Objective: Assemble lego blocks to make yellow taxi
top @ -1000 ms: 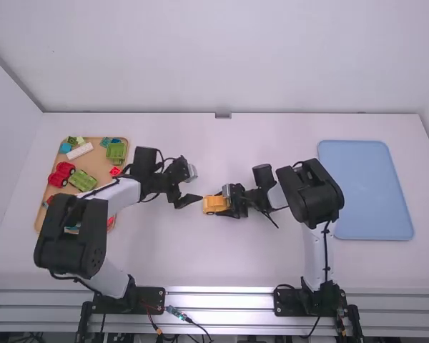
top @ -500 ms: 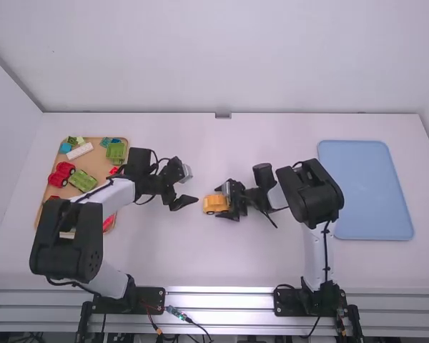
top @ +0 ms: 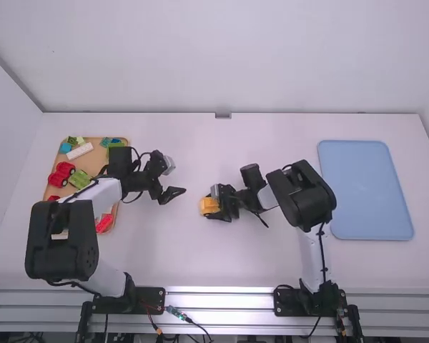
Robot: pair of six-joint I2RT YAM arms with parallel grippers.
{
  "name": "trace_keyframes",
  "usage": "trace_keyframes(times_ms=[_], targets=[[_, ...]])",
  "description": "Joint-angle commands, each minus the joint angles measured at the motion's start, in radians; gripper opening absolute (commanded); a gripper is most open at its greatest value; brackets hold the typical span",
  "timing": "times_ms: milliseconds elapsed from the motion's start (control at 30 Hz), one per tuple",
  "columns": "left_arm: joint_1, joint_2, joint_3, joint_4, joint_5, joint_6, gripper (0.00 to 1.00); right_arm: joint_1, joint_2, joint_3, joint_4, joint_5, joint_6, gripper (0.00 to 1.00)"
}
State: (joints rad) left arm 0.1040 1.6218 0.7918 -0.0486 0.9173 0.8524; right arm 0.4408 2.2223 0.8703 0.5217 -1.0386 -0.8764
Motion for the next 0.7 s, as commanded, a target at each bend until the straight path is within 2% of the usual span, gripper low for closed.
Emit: trace_keyframes(times_ms=[0, 33, 133, 233, 400, 533, 667], targets=[[0.001, -0.03, -0.005, -0.004, 0.04, -0.005, 0.99, -0.004, 0.014, -0.002, -0.013, 0.044, -0.021, 0.52], [-0.001, -0.03, -0.01, 0.006, 0.039, -0.005, 0.99, -0.003, 0.014, -0.006, -0.013, 0.045, -0.026, 0.47], [-0.006, -0.03, -0.029, 0.043, 0.039, -0.007, 0.99, -0.005, 0.014, -0.016, 0.006, 0.044, -0.025, 0.41], [-0.005, -0.03, -0.051, 0.092, 0.009, -0.04, 0.99, -0.016, 0.014, -0.025, 0.045, 0.043, 0.007, 0.4], [-0.007, -0.03, -0.121, 0.229, -0.112, -0.175, 0.99, -0.068, -0.006, -0.061, 0.196, 0.03, 0.148, 0.39], [-0.013, -0.03, -0.196, 0.355, -0.123, -0.201, 0.99, -0.143, -0.09, -0.113, 0.264, 0.058, 0.242, 0.37], [-0.014, -0.03, -0.287, 0.55, -0.223, -0.352, 0.99, -0.271, -0.231, -0.155, 0.249, 0.188, 0.348, 0.38]])
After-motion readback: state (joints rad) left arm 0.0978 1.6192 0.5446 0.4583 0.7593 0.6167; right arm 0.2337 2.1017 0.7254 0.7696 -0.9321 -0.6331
